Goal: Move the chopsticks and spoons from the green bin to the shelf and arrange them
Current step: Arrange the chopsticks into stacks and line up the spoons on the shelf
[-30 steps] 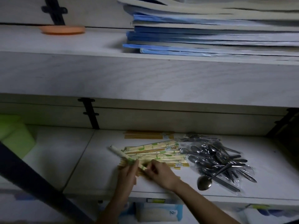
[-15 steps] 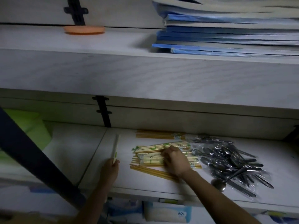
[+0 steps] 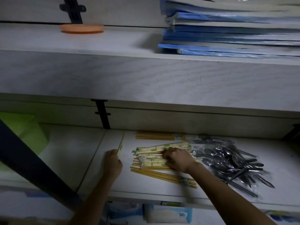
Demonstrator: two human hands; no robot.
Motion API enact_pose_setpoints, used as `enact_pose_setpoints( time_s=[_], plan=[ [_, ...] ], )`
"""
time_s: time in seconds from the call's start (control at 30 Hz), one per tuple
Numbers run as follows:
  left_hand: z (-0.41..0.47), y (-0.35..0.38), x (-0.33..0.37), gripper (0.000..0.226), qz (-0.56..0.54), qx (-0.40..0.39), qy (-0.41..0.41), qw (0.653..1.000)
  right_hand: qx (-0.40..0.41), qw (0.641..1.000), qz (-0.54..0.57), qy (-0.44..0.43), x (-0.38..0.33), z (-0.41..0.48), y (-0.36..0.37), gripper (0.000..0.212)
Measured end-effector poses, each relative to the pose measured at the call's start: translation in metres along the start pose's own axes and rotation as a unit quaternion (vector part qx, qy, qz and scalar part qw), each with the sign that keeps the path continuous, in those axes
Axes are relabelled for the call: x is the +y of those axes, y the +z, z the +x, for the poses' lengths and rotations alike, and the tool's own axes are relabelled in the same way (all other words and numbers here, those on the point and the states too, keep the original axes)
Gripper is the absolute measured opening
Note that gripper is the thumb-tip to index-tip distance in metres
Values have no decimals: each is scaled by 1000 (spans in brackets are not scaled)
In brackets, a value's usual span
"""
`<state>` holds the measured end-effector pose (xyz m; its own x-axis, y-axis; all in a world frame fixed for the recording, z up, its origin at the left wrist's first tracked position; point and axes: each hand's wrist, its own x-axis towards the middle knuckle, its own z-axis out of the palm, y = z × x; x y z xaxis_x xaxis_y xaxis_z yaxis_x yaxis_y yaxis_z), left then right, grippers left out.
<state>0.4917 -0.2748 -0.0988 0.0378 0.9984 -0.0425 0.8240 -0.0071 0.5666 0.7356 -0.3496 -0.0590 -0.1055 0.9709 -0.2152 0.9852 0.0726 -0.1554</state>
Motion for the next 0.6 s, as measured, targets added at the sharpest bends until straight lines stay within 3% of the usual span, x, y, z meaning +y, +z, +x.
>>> enact_pose_setpoints(
  time_s=[0.13,0.6],
  plan=[
    [1,0,-6,29,51,28,32,998,-31,999,7,-5,1,1,-6,41],
    [-17,-1,3,34,14,87,81,993,-55,998,-11,-21,5,2,-2,31]
  ],
)
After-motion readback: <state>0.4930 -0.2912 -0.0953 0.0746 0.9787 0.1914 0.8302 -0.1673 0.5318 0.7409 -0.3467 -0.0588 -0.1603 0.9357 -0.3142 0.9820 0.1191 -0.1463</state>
